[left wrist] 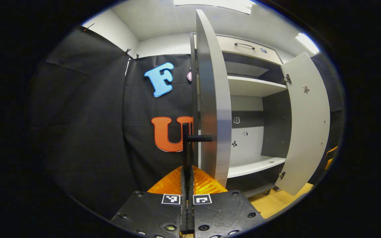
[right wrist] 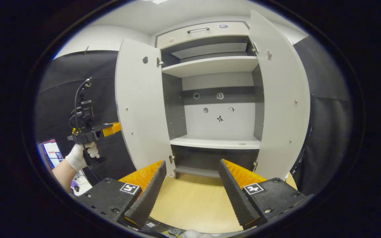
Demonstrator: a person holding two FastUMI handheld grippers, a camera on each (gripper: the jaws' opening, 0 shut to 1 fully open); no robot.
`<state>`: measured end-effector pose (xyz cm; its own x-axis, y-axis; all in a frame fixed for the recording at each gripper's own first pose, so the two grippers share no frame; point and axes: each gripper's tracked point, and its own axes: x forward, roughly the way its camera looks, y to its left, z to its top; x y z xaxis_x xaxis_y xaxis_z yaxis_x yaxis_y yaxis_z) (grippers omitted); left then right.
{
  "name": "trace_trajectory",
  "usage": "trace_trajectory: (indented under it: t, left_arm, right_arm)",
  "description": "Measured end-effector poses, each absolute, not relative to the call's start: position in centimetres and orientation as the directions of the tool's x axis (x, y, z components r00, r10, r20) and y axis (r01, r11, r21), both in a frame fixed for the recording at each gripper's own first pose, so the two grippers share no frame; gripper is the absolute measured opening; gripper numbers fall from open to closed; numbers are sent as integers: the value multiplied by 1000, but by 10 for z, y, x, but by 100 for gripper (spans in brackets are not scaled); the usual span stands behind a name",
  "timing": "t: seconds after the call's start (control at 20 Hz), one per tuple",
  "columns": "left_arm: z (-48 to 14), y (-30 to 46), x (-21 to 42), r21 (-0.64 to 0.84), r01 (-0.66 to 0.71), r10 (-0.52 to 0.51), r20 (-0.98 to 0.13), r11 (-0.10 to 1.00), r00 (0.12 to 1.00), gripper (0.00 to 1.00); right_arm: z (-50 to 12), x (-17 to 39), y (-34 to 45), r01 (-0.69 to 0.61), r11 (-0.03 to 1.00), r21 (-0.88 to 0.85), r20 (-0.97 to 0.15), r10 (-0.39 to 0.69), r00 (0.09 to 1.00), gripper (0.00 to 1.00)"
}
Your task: Open the right door of the double-door shoe cabinet with the right hand, and open the left door with the left hand.
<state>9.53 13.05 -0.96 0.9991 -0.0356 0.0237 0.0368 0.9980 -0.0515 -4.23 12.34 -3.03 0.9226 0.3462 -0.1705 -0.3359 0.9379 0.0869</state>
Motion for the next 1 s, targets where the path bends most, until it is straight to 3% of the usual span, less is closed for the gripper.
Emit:
trace_trajectory:
  t: [0.2, 0.35, 0.55, 0.6, 0.65, 1.0]
  left_arm:
    - [-12, 131, 93, -52, 36, -35, 10, 998, 999, 0]
    - [-18, 140, 86, -25, -6, 6, -6, 1000, 1000, 9]
    - [-28, 163, 71, -51, -91, 90, -17, 995, 996, 65]
    - [-32, 167, 66, -70, -118, 116, -19, 991, 993, 72]
    - [-35, 174, 59, -80, -149, 148, -17, 986, 989, 96]
    - [-43, 171, 30, -72, -202, 198, -51, 977, 979, 94]
  right_arm:
    - [-29, -41, 119, -331, 939, 88, -168, 342, 924, 99]
    - [-28, -38, 114, -327, 941, 91, -168, 338, 926, 99]
    - [-27, -32, 105, -314, 945, 91, -165, 325, 931, 97]
    - [-27, -30, 101, -305, 948, 89, -164, 315, 935, 99]
    - [-25, -26, 95, -291, 952, 89, -160, 302, 940, 99]
    - [-8, -11, 83, -267, 959, 91, -120, 277, 953, 97]
